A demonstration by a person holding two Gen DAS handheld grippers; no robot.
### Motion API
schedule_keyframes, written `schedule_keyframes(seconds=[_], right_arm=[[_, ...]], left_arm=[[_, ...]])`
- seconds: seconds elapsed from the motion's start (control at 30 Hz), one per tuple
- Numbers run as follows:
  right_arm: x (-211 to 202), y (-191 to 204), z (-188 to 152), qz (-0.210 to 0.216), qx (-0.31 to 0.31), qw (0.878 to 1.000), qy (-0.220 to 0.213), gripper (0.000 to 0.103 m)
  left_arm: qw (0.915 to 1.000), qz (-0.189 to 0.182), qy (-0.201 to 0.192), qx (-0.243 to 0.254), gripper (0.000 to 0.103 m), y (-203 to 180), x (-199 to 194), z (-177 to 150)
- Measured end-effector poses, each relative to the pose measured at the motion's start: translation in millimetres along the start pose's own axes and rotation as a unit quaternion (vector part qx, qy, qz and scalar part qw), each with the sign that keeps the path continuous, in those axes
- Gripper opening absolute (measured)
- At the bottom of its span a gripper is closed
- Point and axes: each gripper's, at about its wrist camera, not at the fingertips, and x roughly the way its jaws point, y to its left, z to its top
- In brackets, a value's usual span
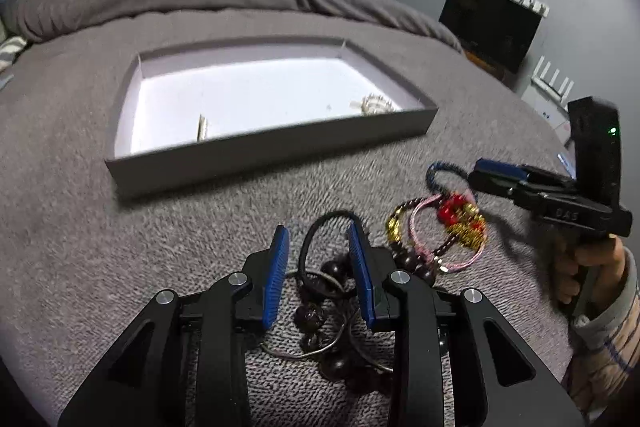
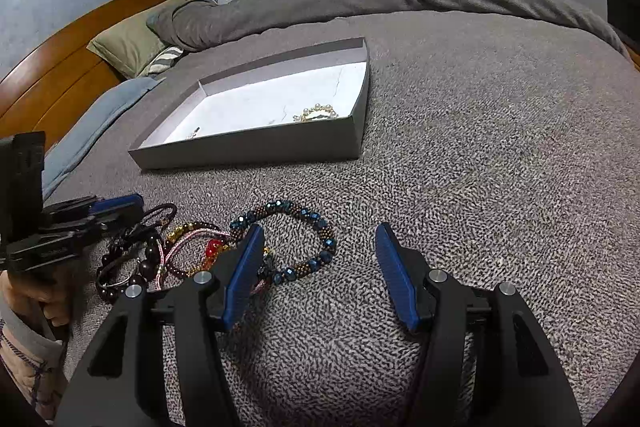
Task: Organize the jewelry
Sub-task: 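Grasp the black hair tie with the left gripper while the right grasps the blue beaded bracelet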
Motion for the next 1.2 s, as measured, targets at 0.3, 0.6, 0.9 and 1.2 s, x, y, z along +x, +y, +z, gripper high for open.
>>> schedule_keyframes(seconds=[0.3,0.6,0.9,1.2], right_arm=[[13,2,1,-0.011,-0.009,1.000,0.027,0.042],[12,5,0,-0.006,-0.019,1.000,0.024,0.007],[-8,-7,7,-0.032,0.001,0.999,-0.032,0.007],[-12,-21,10,-0.052,0.019,0.998,-0.037,0.007]], left_arm=[[0.9994,-0.011,0.020,0.025,0.004,-11,8,-3],[0.9996,-0.011,0.005,0.027,0.004,-12,1,-2],[0.9996,-0.002,-0.029,0.003,0.004,-3,-10,4],[0.9981,0.045,-0.031,-0.027,0.004,16,-12,6]])
